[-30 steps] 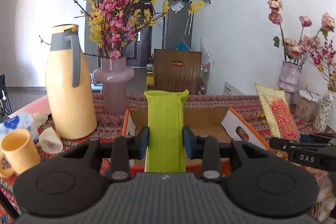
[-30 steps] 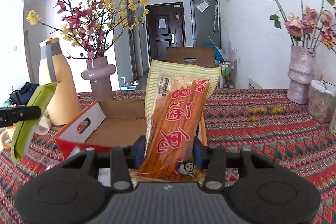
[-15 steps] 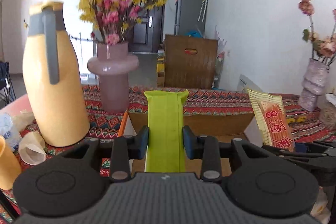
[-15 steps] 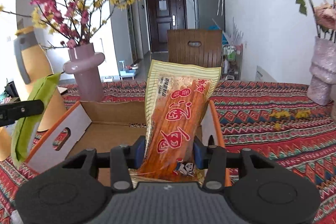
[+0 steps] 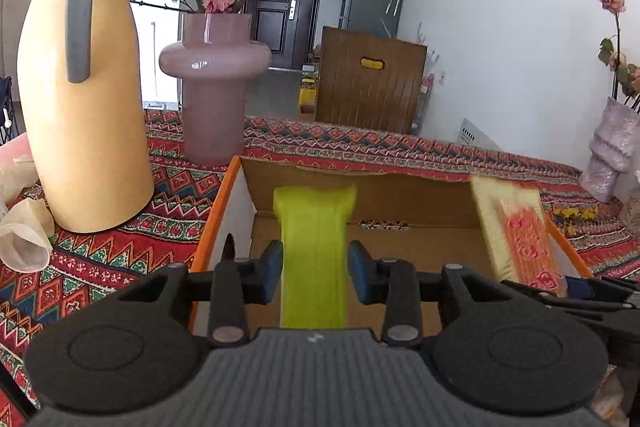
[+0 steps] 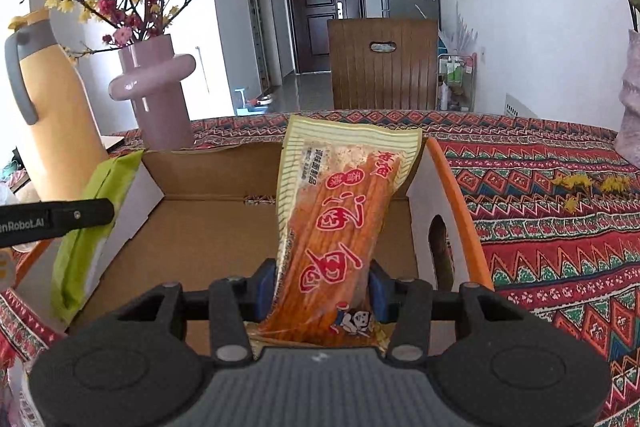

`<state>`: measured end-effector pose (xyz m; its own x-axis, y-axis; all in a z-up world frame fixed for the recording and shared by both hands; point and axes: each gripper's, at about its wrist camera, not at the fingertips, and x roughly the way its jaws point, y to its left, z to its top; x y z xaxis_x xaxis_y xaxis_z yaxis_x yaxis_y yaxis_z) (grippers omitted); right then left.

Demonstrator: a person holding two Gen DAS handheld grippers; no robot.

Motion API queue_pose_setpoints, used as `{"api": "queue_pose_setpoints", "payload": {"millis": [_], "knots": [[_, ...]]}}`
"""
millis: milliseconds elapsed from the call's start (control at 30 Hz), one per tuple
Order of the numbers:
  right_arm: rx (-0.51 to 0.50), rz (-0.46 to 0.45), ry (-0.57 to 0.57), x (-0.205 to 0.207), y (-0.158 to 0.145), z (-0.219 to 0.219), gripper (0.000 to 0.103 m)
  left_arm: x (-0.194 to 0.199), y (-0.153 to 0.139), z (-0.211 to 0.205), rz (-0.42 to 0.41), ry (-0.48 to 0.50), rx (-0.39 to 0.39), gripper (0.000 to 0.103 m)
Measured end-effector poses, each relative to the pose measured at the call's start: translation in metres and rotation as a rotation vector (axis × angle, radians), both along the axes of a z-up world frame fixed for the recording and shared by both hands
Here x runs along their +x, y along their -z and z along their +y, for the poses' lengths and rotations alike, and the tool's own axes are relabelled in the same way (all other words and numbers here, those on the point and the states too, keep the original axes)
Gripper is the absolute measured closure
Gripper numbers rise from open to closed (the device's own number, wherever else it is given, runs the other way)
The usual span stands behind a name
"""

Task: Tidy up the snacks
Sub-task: 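Carry both packets into the box and open both grippers, then move the right gripper back to the pile and grasp a white wrapper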

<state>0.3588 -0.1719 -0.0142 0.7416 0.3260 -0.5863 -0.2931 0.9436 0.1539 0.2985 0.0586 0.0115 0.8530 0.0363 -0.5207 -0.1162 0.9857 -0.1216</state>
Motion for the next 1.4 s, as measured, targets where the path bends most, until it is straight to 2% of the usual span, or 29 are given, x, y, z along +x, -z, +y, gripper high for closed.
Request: {"api": "queue_pose_setpoints", "payload": {"millis": [100, 133, 167, 233, 267, 333, 500, 667, 1000, 1400], "knots": [[0.016, -0.024, 0.015, -0.005, -0.004, -0.004, 0.040, -0.005, -0.004, -0.001, -0.024, -0.006, -0.008, 0.030], [0.023, -0.031, 0.016, -0.007, -0.006, -0.006, 0.031, -0.008, -0.006, -0.001, -0.036, -0.020, -0.005, 0.013], [0.033, -0.040, 0.018, -0.010, -0.008, -0.008, 0.020, -0.011, -0.008, -0.001, -0.052, -0.030, -0.005, 0.004], [0.043, -0.062, 0.028, -0.014, -0.012, -0.011, 0.009, -0.018, -0.013, 0.000, -0.087, -0.034, -0.017, 0.001], [0.048, -0.072, 0.031, -0.016, -0.014, -0.012, 0.004, -0.021, -0.016, -0.001, -0.095, -0.034, -0.025, 0.000], [0.062, -0.088, 0.039, -0.018, -0.019, -0.015, 0.000, -0.025, -0.020, -0.001, -0.110, -0.034, -0.032, 0.000], [0.081, -0.124, 0.067, -0.026, -0.029, -0.022, 0.000, -0.032, -0.031, -0.009, -0.127, -0.042, 0.003, 0.000], [0.047, -0.175, 0.068, -0.043, -0.046, -0.020, 0.000, -0.059, -0.051, -0.011, -0.169, -0.038, 0.007, 0.000], [0.035, -0.242, 0.058, -0.113, -0.078, -0.029, 0.000, -0.126, -0.071, -0.019, -0.200, -0.021, 0.028, 0.000], [0.036, -0.247, 0.044, -0.191, -0.080, -0.039, 0.000, -0.194, -0.065, -0.025, -0.200, -0.012, 0.031, 0.000]]}}
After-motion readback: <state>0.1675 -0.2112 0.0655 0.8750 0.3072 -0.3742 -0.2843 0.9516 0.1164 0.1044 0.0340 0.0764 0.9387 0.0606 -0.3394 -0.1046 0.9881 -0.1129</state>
